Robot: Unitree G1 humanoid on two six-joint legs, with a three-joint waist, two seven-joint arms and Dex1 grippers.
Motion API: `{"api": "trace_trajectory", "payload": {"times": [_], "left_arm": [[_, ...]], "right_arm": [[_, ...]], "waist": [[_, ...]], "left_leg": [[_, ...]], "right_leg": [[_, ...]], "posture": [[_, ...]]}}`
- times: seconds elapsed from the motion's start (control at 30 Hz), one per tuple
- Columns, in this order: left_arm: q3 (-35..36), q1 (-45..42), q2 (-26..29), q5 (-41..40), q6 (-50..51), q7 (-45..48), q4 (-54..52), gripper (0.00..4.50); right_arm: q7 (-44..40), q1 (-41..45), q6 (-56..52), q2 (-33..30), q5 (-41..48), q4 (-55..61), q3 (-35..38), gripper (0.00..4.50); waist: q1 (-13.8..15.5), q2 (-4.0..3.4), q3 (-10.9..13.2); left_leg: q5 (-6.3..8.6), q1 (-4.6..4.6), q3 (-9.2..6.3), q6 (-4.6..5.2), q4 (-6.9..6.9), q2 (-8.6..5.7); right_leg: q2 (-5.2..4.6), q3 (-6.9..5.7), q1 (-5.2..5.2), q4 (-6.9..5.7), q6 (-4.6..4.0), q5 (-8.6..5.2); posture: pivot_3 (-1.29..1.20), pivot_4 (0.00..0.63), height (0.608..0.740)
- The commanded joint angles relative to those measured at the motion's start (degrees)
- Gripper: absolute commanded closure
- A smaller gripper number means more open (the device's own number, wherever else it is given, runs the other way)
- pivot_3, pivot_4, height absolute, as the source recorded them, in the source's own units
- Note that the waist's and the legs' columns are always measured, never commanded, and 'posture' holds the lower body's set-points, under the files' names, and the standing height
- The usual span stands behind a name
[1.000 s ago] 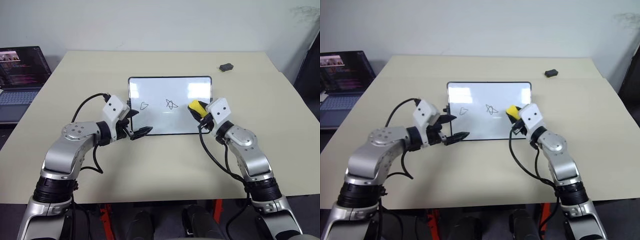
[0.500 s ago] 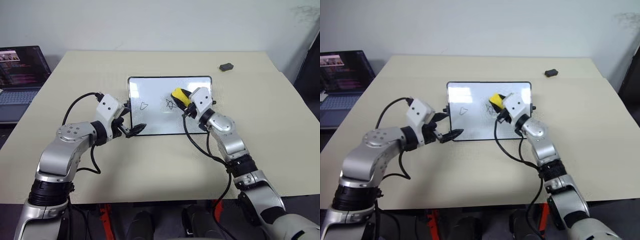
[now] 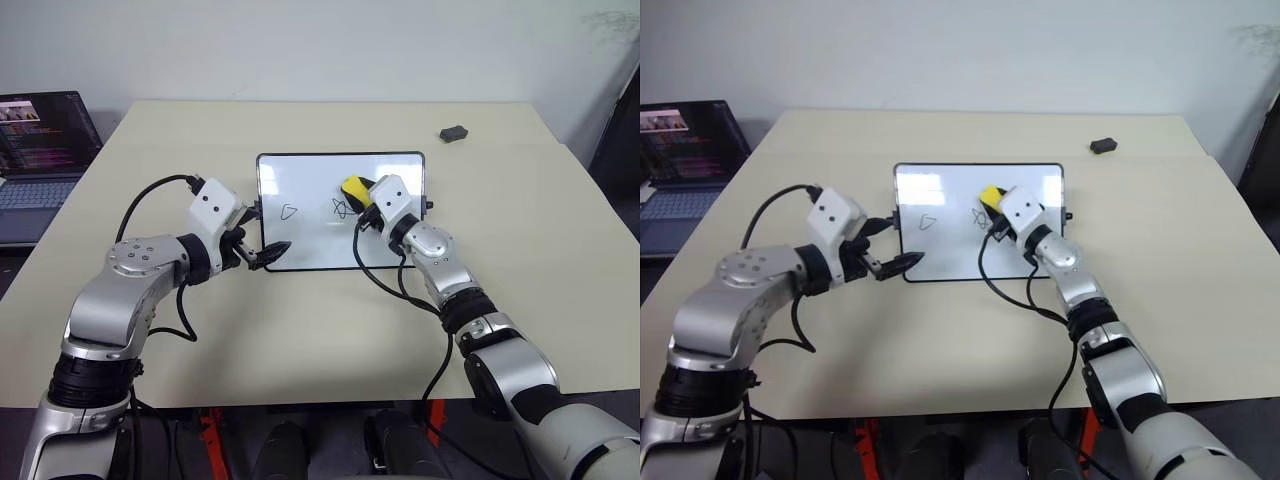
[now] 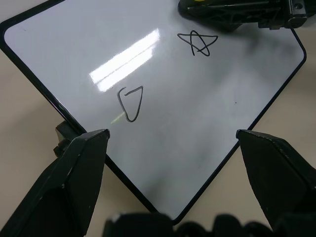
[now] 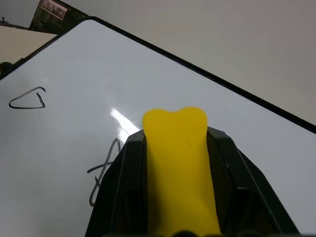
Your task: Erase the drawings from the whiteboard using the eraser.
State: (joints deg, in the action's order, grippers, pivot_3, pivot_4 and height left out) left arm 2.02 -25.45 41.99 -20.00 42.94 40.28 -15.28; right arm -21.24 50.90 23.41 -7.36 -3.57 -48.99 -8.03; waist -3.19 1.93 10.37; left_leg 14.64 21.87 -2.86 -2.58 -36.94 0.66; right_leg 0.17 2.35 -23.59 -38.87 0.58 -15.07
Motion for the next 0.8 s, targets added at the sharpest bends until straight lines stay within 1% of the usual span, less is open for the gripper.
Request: {"api": "trace_trajectory", "payload": {"times": [0.03, 0.2, 0.3, 0.37, 0.53, 0.6, 0.67, 0.8], "left_arm": [[0.4, -1.8, 1.2, 0.2, -0.4, 0.5, -1.3, 0.0], [-0.2, -2.5, 0.9, 0.5, -0.4, 0.7, -1.0, 0.0], [0.0, -2.3, 0.7, 0.3, -0.2, 0.6, -1.1, 0.0], [0.1, -1.7, 0.7, 0.6, -0.6, 0.5, -0.9, 0.0], [0.6, 0.0, 0.5, 0.3, -0.6, 0.4, -1.0, 0.0], [0.7, 0.5, 0.5, 0.3, -0.9, 0.4, -0.9, 0.0], [0.7, 0.7, 0.4, 0.4, -1.2, 0.4, -0.6, 0.0], [0.7, 0.8, 0.3, 0.6, -1.9, 0.6, 0.4, 0.0]], "right_arm": [[1.1, 2.0, 1.0, 0.0, 0.3, 3.2, 1.4, 3.27], [2.5, 2.7, -0.1, 0.2, -0.2, 1.3, 1.3, 3.27], [2.6, 1.4, -0.4, 0.4, 0.4, 3.7, 1.4, 3.27], [0.7, -0.8, -4.1, -0.3, 1.2, 8.3, 1.0, 3.27], [-4.8, -9.4, -21.4, -3.1, 5.0, 28.6, 1.3, 3.27], [-5.7, -12.4, -27.4, -4.7, 5.3, 34.4, 1.2, 3.27], [-5.5, -13.9, -29.6, -5.4, 5.3, 37.6, 1.4, 3.27], [-2.6, -13.2, -25.8, -5.2, 3.4, 38.1, 1.2, 3.27]], "waist": [[0.0, 0.0, 0.0], [-0.1, 0.0, 0.0], [-0.1, 0.0, 0.0], [0.0, 0.0, 0.0], [0.2, 0.0, 0.0], [0.3, -0.01, 0.0], [0.4, -0.01, 0.0], [0.1, -0.01, 0.0]], "left_leg": [[0.0, 0.0, 0.0, 0.0, 0.0, 0.0], [0.0, -0.02, -0.01, 0.0, -0.01, 0.0], [0.0, -0.02, 0.0, 0.0, 0.0, 0.0], [0.0, -0.01, 0.0, 0.0, 0.0, 0.0], [0.0, 0.03, -0.06, -0.01, 0.0, 0.0], [0.0, 0.03, -0.07, 0.0, -0.02, -0.03], [0.0, 0.02, -0.07, 0.0, -0.04, -0.04], [0.0, -0.04, -0.02, 0.0, -0.04, -0.02]], "right_leg": [[0.0, 0.0, 0.0, -0.01, 0.0, 0.0], [0.0, -0.01, 0.0, -0.05, 0.0, 0.0], [0.0, 0.01, 0.0, -0.04, 0.0, 0.0], [0.0, 0.01, 0.0, -0.04, 0.0, 0.0], [-0.04, -0.03, 0.0, -0.01, 0.0, 0.0], [-0.07, -0.04, 0.0, -0.03, 0.0, 0.0], [-0.07, -0.04, 0.0, -0.05, 0.01, 0.0], [-0.02, -0.02, 0.0, -0.06, 0.02, -0.01]], "posture": [[0.0, 0.15, 0.74], [0.0, 0.15, 0.74], [0.0, 0.15, 0.74], [0.0, 0.15, 0.74], [0.0, 0.15, 0.74], [0.0, 0.15, 0.74], [0.0, 0.15, 0.74], [0.0, 0.15, 0.74]]}}
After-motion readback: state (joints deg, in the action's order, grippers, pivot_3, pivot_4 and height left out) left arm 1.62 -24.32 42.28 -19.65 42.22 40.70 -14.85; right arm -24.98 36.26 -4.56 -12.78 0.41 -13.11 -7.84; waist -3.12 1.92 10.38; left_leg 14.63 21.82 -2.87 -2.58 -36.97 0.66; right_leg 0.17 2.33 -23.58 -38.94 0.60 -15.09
